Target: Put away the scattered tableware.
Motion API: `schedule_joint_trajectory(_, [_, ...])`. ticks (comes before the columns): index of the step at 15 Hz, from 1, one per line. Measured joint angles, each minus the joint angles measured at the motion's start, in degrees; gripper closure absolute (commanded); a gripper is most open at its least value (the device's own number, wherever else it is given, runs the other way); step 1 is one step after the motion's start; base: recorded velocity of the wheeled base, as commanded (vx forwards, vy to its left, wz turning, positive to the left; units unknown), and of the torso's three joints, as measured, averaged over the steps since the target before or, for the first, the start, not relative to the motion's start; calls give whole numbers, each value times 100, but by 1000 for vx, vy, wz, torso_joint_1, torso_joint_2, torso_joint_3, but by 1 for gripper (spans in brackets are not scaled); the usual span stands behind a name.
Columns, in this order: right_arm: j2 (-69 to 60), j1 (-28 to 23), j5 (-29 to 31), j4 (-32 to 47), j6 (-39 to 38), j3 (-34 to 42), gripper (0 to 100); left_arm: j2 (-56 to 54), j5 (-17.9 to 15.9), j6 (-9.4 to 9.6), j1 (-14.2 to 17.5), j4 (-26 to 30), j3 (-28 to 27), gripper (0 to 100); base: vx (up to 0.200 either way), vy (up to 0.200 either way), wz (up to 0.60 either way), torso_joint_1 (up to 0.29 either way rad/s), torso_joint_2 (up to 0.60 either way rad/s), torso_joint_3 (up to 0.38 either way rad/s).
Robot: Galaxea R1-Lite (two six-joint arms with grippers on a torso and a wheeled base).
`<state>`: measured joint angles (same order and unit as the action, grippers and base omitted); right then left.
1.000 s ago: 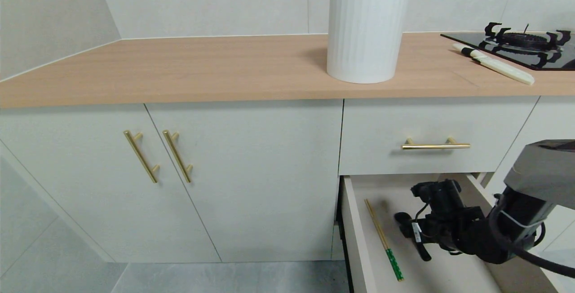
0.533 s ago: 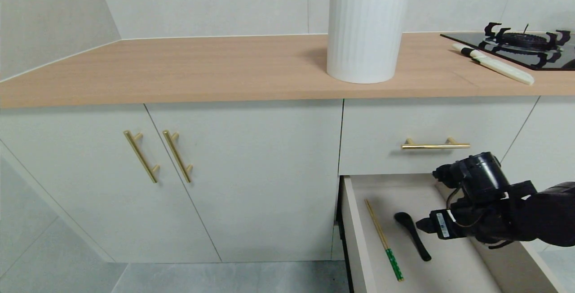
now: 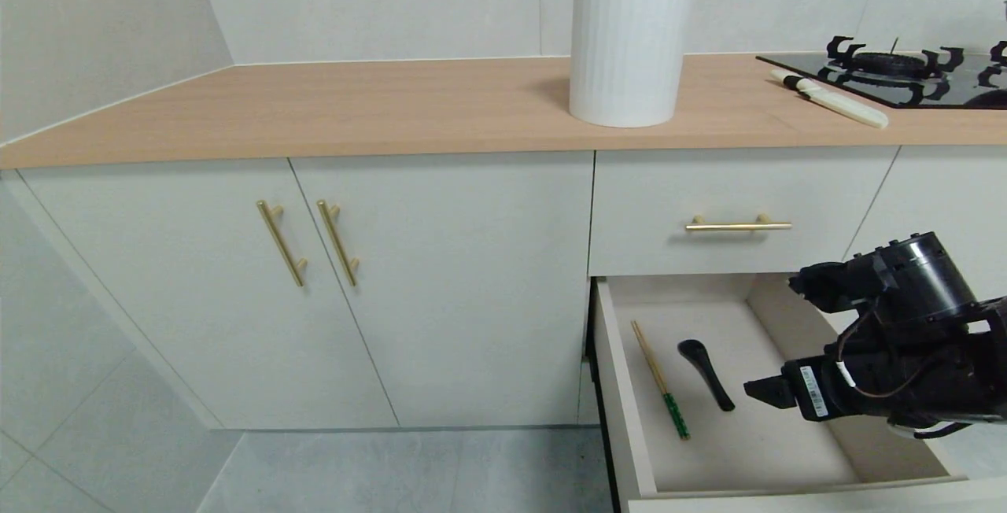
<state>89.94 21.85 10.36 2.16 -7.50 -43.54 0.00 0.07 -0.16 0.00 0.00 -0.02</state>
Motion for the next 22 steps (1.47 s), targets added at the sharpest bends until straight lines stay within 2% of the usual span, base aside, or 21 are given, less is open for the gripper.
schedule_joint_trajectory(4, [-223, 194, -7, 530, 39, -24, 0, 0, 0, 6, 0, 0, 0, 0, 0, 0, 0, 0, 0, 0])
schedule_joint_trajectory(11, [-461, 1131, -152, 1914, 184, 74, 0, 0, 0, 9, 0, 0, 2, 0, 0, 0, 0, 0, 0, 0])
schedule_joint_trajectory(16, [-552, 1743, -169, 2550, 427, 239, 0, 0, 0, 9, 0, 0, 2, 0, 0, 0, 0, 0, 0, 0])
schedule_joint_trajectory(19, [-458, 1866, -169, 2620, 785, 477, 0, 0, 0, 9, 0, 0, 2, 0, 0, 0, 0, 0, 0, 0])
schedule_joint_trajectory(22, [-266, 1881, -133, 2592, 772, 523, 0, 0, 0, 9, 0, 0, 2, 0, 0, 0, 0, 0, 0, 0])
